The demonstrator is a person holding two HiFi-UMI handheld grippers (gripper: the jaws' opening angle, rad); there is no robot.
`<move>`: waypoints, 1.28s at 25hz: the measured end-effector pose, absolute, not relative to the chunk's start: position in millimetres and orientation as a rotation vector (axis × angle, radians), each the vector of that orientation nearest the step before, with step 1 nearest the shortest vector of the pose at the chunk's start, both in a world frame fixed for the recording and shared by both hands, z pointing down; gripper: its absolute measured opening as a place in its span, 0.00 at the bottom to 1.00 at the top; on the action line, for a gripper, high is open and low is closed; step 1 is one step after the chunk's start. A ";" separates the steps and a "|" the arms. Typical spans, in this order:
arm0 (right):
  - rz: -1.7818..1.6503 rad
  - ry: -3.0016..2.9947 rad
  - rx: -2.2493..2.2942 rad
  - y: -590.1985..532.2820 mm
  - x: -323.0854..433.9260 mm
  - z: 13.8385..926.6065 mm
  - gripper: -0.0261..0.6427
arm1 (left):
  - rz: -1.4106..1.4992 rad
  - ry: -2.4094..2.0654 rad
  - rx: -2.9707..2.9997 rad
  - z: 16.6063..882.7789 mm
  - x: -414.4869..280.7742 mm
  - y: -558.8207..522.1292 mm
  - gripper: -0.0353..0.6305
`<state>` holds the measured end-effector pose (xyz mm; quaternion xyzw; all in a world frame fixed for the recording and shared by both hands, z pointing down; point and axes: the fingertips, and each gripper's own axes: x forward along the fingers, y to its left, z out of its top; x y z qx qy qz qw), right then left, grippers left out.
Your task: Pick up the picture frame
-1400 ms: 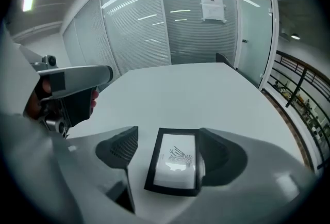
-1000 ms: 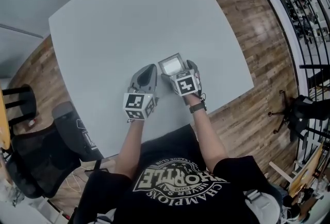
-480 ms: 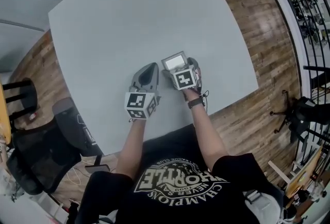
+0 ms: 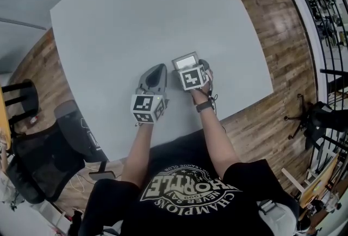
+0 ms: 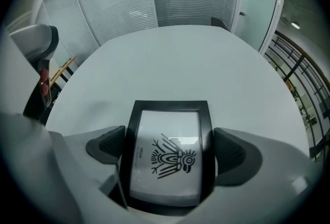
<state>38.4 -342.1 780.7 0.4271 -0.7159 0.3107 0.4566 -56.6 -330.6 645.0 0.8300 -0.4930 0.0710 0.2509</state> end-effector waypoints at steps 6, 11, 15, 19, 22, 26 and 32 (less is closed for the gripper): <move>0.764 -1.766 1.092 -334.5 42.0 781.4 0.82 | 0.206 -1.326 2.277 642.6 -61.3 -325.1 0.06; 0.715 -1.783 1.109 -329.0 43.8 771.3 0.79 | 0.196 -1.328 2.285 638.2 -66.8 -316.6 0.06; 0.715 -1.797 1.131 -324.1 46.3 764.8 0.78 | 0.190 -1.335 2.287 632.2 -67.6 -311.5 0.06; 0.694 -1.835 1.147 -320.3 43.7 749.7 0.78 | 0.185 -1.350 2.288 622.6 -70.1 -304.9 0.06; 0.685 -1.863 1.159 -315.6 38.9 738.4 0.78 | 0.174 -1.369 2.281 616.2 -76.0 -298.0 0.06; 0.658 -1.913 1.171 -308.5 30.3 720.3 0.78 | 0.155 -1.398 2.284 602.4 -83.2 -286.9 0.06; 0.605 -2.026 1.205 -303.6 7.5 688.6 0.78 | 0.125 -1.461 2.293 580.7 -103.4 -274.0 0.06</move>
